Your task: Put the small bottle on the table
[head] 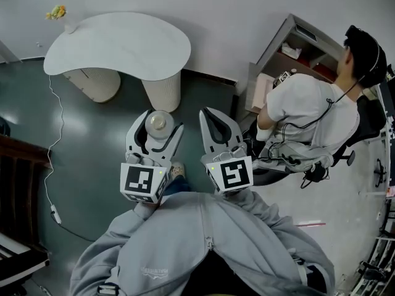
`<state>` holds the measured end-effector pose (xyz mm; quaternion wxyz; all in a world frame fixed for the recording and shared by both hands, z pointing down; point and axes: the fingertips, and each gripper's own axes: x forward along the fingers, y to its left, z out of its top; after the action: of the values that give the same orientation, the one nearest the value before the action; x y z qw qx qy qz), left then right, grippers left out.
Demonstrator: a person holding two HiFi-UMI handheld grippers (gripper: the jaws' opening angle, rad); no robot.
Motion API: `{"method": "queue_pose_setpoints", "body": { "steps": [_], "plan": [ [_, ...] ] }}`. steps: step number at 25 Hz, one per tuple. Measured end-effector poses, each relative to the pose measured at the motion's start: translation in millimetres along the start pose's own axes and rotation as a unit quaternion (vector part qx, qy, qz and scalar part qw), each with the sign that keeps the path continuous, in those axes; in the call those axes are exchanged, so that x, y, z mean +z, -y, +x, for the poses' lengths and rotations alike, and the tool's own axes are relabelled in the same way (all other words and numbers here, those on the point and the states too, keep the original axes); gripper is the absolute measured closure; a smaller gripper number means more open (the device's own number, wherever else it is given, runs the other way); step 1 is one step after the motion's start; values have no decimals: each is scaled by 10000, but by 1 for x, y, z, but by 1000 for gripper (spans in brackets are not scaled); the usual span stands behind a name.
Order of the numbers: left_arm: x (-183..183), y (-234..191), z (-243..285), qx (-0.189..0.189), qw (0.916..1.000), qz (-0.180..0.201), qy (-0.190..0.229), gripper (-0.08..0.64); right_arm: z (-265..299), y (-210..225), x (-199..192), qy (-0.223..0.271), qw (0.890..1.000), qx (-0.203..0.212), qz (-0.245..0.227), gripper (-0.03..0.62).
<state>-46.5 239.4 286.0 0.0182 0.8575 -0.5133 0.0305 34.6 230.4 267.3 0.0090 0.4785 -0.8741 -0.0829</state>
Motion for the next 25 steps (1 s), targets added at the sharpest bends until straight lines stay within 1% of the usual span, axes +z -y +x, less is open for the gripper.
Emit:
{"method": "queue_pose_setpoints", "body": {
  "steps": [8,15,25],
  "plan": [
    [8,-44,54,-318,9995,46,28,224,63,24,-4,-22,9996,-279,-43,566],
    [6,-66,87,-553,9985,18,12,224,99,39,-13,-74,9989,-462,-37,566],
    [1,-89,101,-587,9982,-78,-26,224,120,41,-19,-144,9986,-515,-18,566]
  ]
}}
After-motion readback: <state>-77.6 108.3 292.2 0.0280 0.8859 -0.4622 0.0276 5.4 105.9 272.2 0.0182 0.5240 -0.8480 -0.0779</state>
